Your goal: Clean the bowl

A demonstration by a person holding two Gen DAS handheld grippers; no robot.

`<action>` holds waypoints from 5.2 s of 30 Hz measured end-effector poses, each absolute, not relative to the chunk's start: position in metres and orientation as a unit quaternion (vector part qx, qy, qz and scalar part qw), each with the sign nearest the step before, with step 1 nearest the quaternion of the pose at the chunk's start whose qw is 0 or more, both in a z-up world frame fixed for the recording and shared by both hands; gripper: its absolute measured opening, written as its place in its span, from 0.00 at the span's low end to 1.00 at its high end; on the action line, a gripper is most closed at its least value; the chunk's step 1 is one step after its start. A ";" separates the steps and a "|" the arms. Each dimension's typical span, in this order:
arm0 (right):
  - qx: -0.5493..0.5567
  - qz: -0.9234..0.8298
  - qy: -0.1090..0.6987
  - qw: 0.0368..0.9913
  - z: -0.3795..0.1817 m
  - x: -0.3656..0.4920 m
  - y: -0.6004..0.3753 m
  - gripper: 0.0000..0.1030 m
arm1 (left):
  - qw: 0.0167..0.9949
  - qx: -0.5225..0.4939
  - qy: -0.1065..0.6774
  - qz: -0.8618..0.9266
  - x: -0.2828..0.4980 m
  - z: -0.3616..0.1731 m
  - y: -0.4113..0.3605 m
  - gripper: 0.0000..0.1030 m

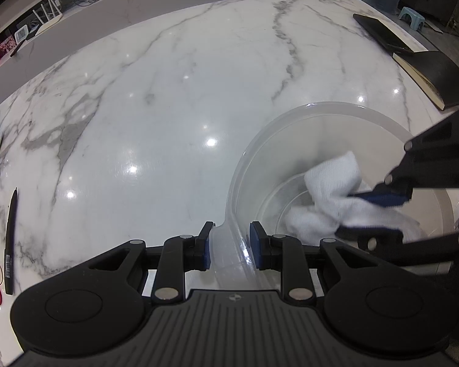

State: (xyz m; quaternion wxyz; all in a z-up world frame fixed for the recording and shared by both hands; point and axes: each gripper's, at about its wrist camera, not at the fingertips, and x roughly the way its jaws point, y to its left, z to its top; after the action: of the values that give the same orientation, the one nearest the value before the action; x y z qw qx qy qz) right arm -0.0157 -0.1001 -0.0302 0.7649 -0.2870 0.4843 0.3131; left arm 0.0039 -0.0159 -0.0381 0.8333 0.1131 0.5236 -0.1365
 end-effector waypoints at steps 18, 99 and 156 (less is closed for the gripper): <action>-0.280 0.332 0.430 0.792 -0.035 -0.011 -0.097 0.18 | 0.833 0.116 0.523 -0.139 0.004 -0.038 -0.017 0.22; -0.197 0.264 0.422 0.845 0.010 0.004 -0.134 0.18 | 0.832 0.118 0.526 -0.135 0.004 -0.040 -0.018 0.23; -0.212 0.267 0.402 0.850 0.005 0.007 -0.123 0.18 | 0.827 0.138 0.522 -0.154 0.006 -0.046 -0.022 0.24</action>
State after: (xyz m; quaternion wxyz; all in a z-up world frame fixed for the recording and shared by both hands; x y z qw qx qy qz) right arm 0.0069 -0.1230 0.0054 0.8496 -0.2120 0.4023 0.2671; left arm 0.0061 -0.0221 -0.0455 0.8275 0.1379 0.5220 -0.1540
